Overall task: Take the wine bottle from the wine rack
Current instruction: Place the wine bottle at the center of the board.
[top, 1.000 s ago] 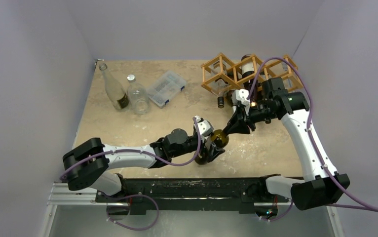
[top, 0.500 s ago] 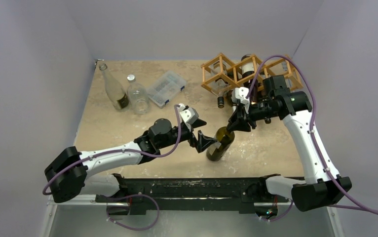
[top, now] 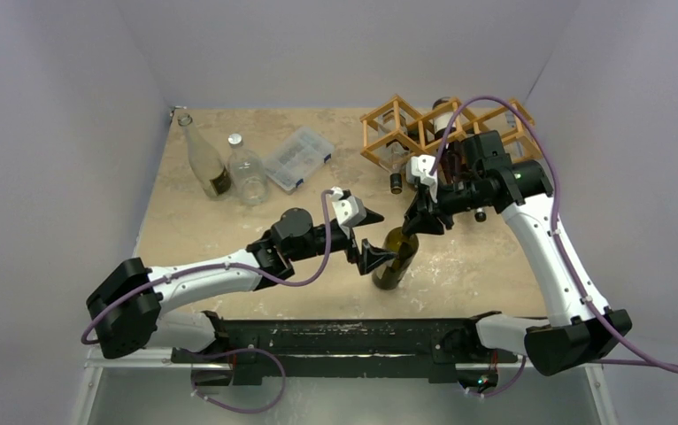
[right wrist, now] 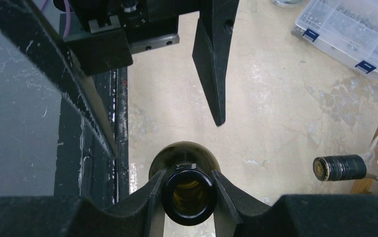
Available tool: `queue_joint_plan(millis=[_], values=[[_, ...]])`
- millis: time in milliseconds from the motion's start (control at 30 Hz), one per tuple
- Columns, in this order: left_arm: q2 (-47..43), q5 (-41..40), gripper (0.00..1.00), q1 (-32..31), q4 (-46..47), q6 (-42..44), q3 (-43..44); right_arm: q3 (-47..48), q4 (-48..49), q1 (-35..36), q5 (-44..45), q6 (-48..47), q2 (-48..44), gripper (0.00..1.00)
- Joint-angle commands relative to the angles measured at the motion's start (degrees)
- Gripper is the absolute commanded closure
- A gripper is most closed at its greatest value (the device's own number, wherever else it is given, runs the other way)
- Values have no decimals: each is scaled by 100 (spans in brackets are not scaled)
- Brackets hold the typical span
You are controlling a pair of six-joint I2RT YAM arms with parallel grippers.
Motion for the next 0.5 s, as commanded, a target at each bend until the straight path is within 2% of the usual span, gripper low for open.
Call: queue_joint_plan(millis=[0, 167, 267, 367, 467], values=[[323, -72, 6, -213, 781, 301, 374, 333, 317, 186, -114, 259, -21, 100], [754, -631, 11, -426, 1569, 216, 282, 298, 410, 310, -46, 345, -21, 98], [906, -1011, 19, -523, 1800, 215, 279, 204, 488, 354, -22, 395, -40, 97], [1034, -1085, 31, -528, 1804, 153, 375, 170, 535, 382, 5, 422, -52, 96], [1134, -1103, 37, -527, 1739, 111, 454, 129, 569, 396, 15, 443, -67, 96]])
